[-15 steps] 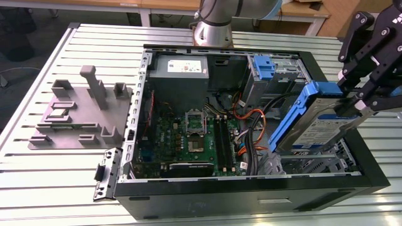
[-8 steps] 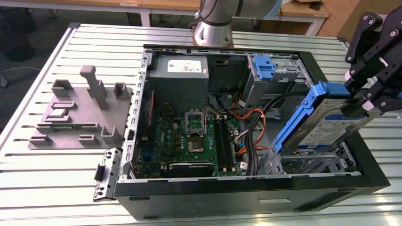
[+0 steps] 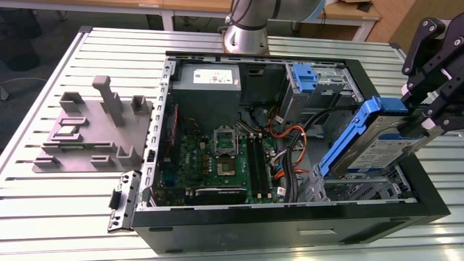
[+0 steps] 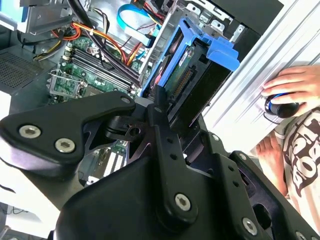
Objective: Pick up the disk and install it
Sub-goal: 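Insert the disk into the insertion slot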
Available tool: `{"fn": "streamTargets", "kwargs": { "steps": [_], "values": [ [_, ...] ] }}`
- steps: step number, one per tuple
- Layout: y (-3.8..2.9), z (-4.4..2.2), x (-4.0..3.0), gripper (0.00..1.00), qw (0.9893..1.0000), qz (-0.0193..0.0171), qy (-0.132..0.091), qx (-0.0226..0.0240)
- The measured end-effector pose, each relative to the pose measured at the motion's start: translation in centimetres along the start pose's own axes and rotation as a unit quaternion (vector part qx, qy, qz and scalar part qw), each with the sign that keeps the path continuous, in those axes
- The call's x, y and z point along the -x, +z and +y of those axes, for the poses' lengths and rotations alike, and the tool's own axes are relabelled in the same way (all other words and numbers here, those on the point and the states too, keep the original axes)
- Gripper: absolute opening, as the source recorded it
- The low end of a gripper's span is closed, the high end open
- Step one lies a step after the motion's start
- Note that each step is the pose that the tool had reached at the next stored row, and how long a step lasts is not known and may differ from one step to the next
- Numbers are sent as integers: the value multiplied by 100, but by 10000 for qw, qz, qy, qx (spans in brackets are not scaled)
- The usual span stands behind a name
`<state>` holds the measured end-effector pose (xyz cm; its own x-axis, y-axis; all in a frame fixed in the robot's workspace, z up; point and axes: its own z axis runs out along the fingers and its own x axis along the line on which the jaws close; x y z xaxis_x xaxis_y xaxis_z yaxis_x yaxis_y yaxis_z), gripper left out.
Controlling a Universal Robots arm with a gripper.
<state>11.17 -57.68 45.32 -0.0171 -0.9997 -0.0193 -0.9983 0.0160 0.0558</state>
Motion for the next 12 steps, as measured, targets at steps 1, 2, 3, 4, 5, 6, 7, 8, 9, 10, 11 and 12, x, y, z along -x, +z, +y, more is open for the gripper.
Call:
{"fn": "streamTargets", "kwargs": {
  "steps": [1, 2, 3, 4, 5, 6, 7, 8, 9, 10, 11, 12],
  "values": [
    [6, -3, 0, 35, 10000, 0, 0, 0],
    [11, -6, 0, 35, 10000, 0, -1, 0],
    [13, -10, 0, 35, 10000, 0, 0, 0],
    [13, -14, 0, 35, 10000, 1, -1, 0],
    [14, -18, 1, 35, 10000, 1, 0, 0],
    [16, -19, 1, 35, 10000, 0, 0, 0],
    [20, -19, 1, 35, 10000, -1, 0, 0],
    [24, -19, 1, 35, 10000, -1, 0, 0],
    [29, -20, 2, 35, 10000, 0, 0, 0],
    [35, -21, 3, 35, 10000, -1, 0, 0],
    [39, -22, 4, 35, 10000, -1, 0, 0],
    [41, -23, 7, 35, 10000, 0, 0, 0]
  ]
}}
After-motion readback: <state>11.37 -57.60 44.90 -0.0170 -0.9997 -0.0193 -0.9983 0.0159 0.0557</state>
